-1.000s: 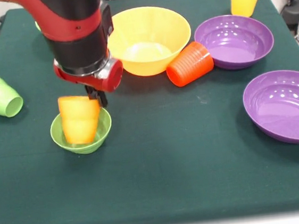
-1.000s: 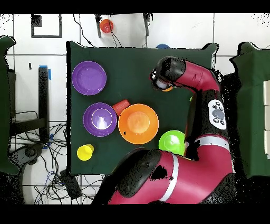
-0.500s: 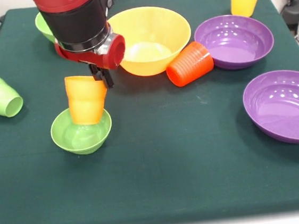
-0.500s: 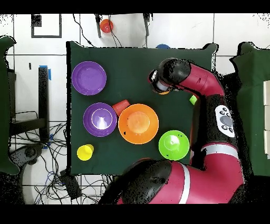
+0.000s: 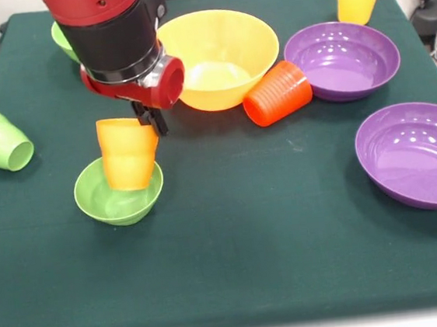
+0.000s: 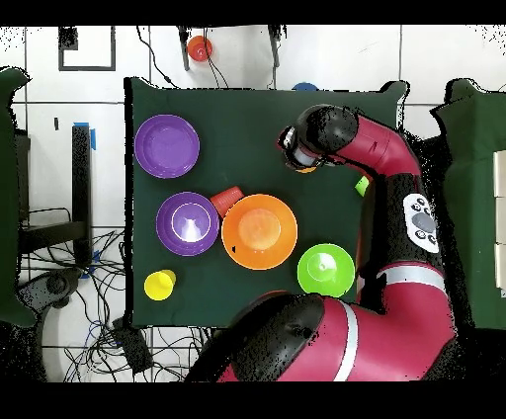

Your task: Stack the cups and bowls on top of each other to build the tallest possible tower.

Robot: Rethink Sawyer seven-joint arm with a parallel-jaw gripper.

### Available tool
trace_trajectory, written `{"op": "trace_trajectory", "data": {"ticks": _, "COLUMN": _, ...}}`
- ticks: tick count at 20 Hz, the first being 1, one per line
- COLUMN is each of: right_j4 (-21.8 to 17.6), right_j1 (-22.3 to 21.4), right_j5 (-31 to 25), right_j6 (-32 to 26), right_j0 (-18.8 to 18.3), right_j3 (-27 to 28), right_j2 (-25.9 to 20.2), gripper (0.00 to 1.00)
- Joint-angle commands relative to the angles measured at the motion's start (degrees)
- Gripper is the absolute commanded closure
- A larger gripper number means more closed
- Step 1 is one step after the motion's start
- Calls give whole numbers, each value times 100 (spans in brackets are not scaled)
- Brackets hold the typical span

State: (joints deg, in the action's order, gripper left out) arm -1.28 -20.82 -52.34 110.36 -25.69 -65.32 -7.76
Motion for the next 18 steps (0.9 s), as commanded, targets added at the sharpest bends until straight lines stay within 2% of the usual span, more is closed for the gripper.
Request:
{"op": "trace_trajectory", "data": {"ticks": 1, "right_j4": -243, "right_j1": 376, "right_j5": -620, "right_j6": -590, "right_j0": 21, "right_j3": 313, "right_j2": -433, "gripper": 100}}
{"op": "trace_trajectory", "data": {"ticks": 7, "right_j4": -476, "right_j1": 529, "right_j5": -851, "right_j6": -770, "right_j0": 78, "right_j3": 778, "right_j2": -299, "gripper": 100}}
{"op": "trace_trajectory", "data": {"ticks": 10, "right_j4": -526, "right_j1": 514, "right_j5": -785, "right_j6": -785, "right_j0": 77, "right_j3": 707, "right_j2": -257, "gripper": 100}}
{"op": "trace_trajectory", "data": {"ticks": 14, "right_j4": -576, "right_j1": 619, "right_j5": -799, "right_j6": -800, "right_j0": 55, "right_j3": 880, "right_j2": -299, "gripper": 100}}
{"op": "trace_trajectory", "data": {"ticks": 18, "right_j4": -645, "right_j1": 424, "right_j5": -449, "right_j6": -803, "right_j0": 49, "right_j3": 497, "right_j2": -291, "gripper": 100}}
